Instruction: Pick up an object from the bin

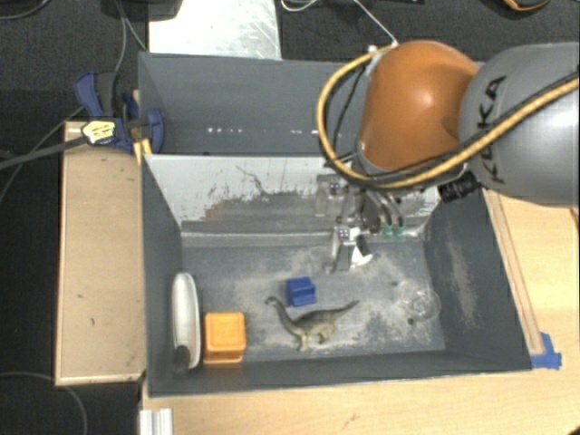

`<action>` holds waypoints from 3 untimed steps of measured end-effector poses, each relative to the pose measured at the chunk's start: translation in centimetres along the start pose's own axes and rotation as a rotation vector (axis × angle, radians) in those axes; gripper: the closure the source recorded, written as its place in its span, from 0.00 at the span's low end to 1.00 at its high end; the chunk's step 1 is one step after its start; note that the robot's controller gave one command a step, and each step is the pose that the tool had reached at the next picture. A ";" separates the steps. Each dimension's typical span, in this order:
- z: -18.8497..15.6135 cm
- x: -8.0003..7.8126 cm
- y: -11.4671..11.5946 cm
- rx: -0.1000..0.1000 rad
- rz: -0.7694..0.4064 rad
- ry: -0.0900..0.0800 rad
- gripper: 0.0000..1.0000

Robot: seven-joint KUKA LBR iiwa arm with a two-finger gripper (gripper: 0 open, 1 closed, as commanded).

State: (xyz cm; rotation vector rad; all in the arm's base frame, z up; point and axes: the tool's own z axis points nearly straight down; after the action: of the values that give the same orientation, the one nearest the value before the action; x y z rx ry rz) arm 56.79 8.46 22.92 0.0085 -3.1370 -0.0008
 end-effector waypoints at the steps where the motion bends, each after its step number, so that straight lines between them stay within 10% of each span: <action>1: -0.5 -0.1 -0.1 -0.001 0.003 -0.008 0.00; 2: 9.2 4.2 -1.0 0.000 -0.157 -0.007 0.00; 3: 6.7 8.7 -2.2 -0.001 -0.102 -0.010 0.00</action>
Offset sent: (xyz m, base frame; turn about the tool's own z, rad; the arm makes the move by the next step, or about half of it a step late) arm -0.0730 -0.0166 -0.1592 -0.2679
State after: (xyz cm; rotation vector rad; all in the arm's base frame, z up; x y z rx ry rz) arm 48.09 6.21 16.27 0.1692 -3.1424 -0.0021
